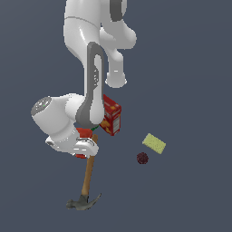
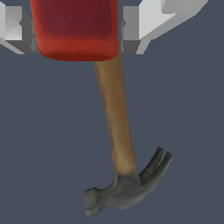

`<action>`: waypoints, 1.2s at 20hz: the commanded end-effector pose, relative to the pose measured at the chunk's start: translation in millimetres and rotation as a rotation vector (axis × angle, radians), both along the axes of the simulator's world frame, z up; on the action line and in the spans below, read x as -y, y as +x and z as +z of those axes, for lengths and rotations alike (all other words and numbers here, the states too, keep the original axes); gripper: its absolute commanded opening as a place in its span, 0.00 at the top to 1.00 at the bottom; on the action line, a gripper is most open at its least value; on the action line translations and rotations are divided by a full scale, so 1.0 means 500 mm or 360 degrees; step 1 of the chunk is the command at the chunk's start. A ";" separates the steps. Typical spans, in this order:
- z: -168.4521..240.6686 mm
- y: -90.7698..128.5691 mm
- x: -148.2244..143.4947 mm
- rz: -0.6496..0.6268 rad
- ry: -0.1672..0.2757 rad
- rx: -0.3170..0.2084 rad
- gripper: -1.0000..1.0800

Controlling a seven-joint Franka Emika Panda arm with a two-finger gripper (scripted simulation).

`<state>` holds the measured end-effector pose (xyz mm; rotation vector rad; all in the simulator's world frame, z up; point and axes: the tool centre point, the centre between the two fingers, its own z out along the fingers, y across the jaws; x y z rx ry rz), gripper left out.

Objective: Pick up a designated object from a clutter of objects.

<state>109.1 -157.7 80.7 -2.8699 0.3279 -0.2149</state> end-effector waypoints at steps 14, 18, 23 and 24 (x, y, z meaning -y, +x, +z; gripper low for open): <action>0.328 0.099 -0.190 0.0000 -0.0006 0.0005 1.00; 0.407 0.124 -0.235 0.0000 -0.0006 0.0005 1.00; 0.480 0.149 -0.278 0.0003 -0.0005 0.0005 1.00; 0.490 0.153 -0.284 0.0003 -0.0005 0.0005 1.00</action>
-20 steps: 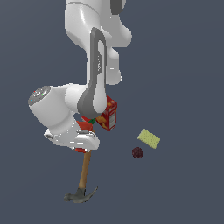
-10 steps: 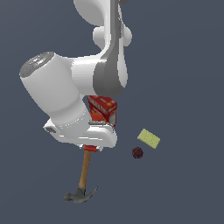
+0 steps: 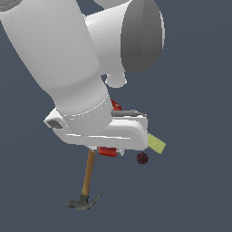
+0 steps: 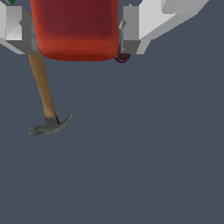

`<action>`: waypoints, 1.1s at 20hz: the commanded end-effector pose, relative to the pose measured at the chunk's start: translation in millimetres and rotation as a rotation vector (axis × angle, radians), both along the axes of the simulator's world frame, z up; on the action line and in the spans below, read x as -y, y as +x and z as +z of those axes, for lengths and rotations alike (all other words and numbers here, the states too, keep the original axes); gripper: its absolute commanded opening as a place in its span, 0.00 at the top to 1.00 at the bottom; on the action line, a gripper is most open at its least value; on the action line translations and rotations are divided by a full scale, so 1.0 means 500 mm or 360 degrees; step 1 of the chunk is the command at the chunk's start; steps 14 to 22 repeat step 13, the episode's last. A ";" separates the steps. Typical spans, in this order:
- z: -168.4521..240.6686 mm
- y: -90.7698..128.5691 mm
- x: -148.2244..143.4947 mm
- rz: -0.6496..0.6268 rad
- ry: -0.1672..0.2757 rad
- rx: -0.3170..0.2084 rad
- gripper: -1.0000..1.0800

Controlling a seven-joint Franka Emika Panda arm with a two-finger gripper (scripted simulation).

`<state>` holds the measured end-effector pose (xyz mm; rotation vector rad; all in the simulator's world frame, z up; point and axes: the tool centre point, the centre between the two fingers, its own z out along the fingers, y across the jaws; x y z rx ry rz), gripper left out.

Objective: Pick up a designated object from a clutter of objects.

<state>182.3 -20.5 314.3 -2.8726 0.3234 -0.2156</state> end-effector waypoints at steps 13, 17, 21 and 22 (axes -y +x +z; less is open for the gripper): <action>0.078 0.029 -0.042 0.0001 0.0002 0.0005 1.00; 0.078 0.029 -0.042 0.0001 0.0002 0.0005 1.00; 0.078 0.029 -0.042 0.0001 0.0002 0.0005 1.00; 0.078 0.029 -0.042 0.0001 0.0002 0.0005 1.00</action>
